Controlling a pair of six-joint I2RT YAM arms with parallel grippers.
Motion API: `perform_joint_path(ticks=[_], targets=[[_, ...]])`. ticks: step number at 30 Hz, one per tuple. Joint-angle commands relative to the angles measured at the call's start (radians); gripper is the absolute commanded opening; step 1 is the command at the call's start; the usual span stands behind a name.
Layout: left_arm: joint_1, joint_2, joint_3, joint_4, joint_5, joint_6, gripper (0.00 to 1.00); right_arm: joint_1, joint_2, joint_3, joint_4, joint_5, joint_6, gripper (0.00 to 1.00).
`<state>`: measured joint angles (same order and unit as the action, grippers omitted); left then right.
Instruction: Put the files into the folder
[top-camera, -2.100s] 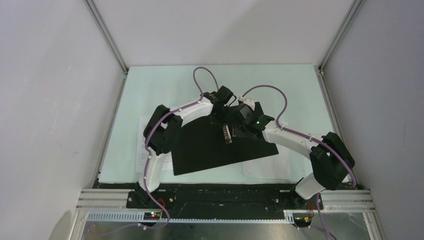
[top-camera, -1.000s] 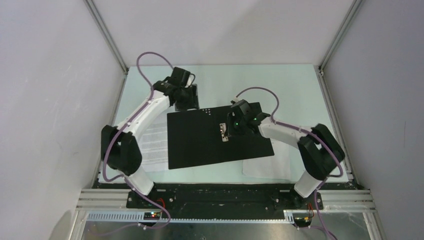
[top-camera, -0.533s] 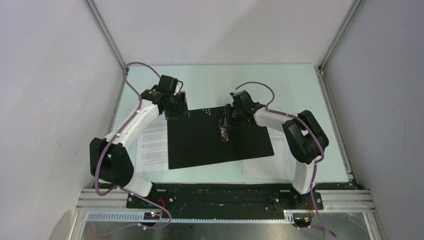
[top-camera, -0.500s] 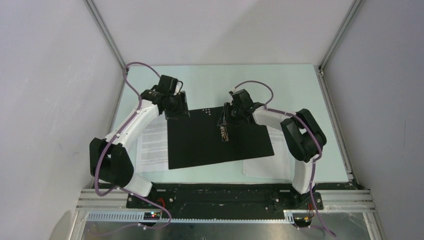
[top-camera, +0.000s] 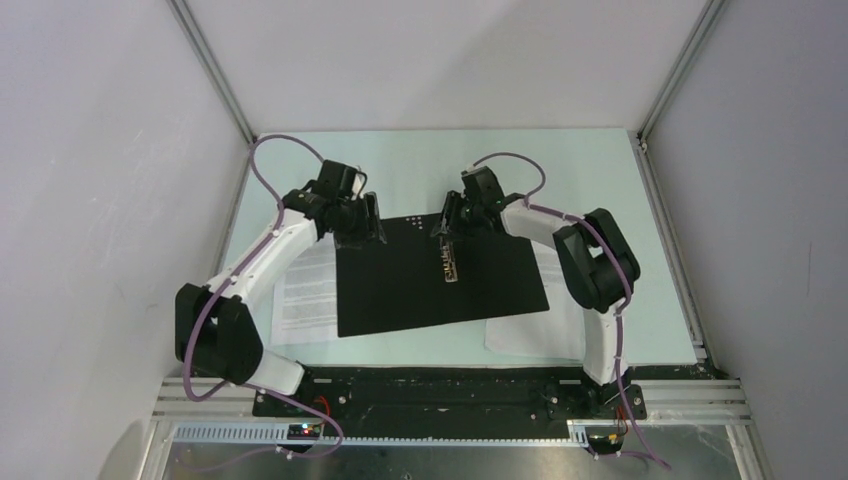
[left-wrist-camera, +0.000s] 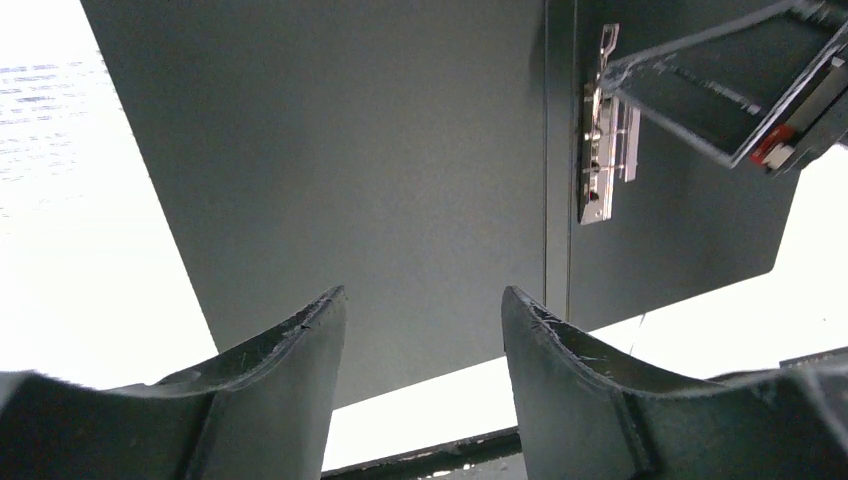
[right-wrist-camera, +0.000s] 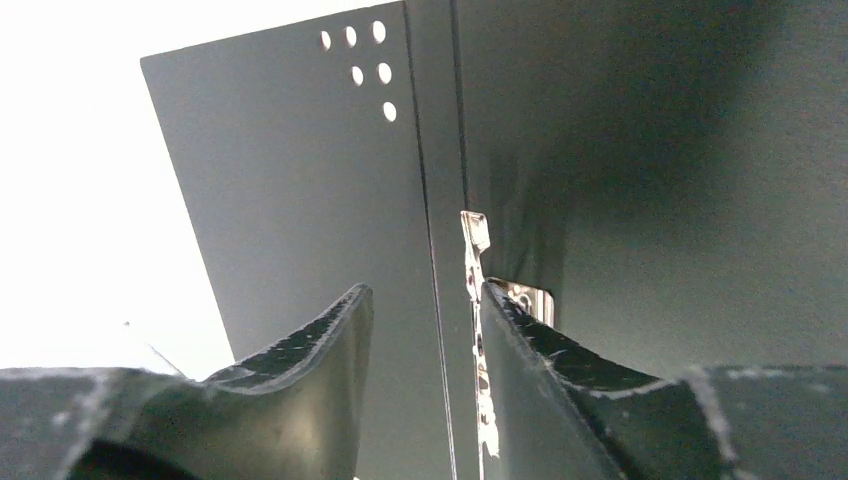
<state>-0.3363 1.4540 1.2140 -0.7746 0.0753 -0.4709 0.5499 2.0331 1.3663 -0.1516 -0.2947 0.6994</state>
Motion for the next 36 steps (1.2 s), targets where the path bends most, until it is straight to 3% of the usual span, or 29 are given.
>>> perform_joint_path(ticks=[1,4,8,14,18,25,36], targets=[[-0.077,-0.044,-0.029,0.069,0.049,-0.013,0.65,-0.037,-0.169,0.012,-0.124,0.107,-0.019,0.52],[-0.185,-0.052,-0.089,0.142,0.07,-0.087,0.67,-0.088,-0.318,-0.087,-0.193,0.192,-0.006,0.6],[-0.337,-0.066,-0.239,0.333,0.097,-0.258,0.69,-0.177,-0.623,-0.361,-0.209,0.26,0.04,0.71],[-0.569,-0.015,-0.363,0.583,0.096,-0.505,0.69,-0.312,-0.897,-0.686,-0.246,0.294,0.1,0.77],[-0.69,0.068,-0.442,0.851,0.103,-0.704,0.68,-0.397,-1.025,-0.844,-0.251,0.281,0.123,0.79],[-0.831,0.192,-0.425,0.946,0.032,-0.928,0.61,-0.532,-1.152,-0.896,-0.36,0.254,0.081,0.8],[-0.885,0.238,-0.457,0.899,-0.156,-1.154,0.47,-0.656,-1.252,-0.882,-0.428,0.161,0.015,0.8]])
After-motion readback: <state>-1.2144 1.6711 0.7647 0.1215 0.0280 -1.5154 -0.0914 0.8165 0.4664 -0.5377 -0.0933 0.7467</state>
